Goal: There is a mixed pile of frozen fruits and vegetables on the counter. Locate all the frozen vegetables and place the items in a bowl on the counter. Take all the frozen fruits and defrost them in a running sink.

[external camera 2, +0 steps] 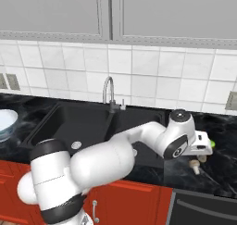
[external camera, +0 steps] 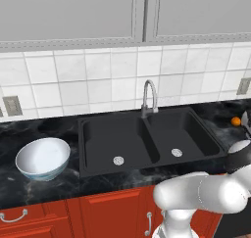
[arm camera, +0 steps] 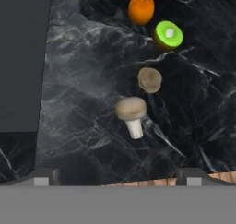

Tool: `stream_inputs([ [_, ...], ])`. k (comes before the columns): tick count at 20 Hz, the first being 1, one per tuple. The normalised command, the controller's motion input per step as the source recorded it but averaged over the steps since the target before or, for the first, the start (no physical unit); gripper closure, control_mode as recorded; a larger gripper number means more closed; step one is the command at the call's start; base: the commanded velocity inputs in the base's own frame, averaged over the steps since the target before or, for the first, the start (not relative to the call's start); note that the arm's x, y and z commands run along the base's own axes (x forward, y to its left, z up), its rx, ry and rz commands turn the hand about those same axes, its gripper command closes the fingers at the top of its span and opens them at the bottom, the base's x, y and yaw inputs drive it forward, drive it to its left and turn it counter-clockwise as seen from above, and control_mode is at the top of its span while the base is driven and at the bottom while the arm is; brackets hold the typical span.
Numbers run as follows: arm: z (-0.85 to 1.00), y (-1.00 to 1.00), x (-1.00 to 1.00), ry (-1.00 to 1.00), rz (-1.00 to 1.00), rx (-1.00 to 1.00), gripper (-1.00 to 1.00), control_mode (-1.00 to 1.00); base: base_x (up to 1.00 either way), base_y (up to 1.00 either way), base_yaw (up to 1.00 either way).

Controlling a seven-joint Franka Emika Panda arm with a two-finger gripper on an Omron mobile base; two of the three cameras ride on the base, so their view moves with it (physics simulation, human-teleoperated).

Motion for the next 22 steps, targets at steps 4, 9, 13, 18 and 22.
stream_inputs([
  [4,-0.14,-0.02,0.29,0.03,0.00,0.00,-1.00,-1.00,0.00,0.00,0.00],
  [9,-0.23,-0.02,0.29,0.00,0.00,0.03,-1.00,-1.00,0.00,0.00,0.00],
  [13,-0.24,-0.12,0.09,0.00,0.00,0.05,-1.00,-1.00,0.00,0.00,0.00],
  [18,-0.12,-0.20,0.00,0.01,0.00,0.02,-1.00,-1.00,0.00,0.00,0.00],
  [22,-0.15,-0.20,0.01,0.00,0.00,0.02,-1.00,-1.00,0.00,0.00,0.00],
])
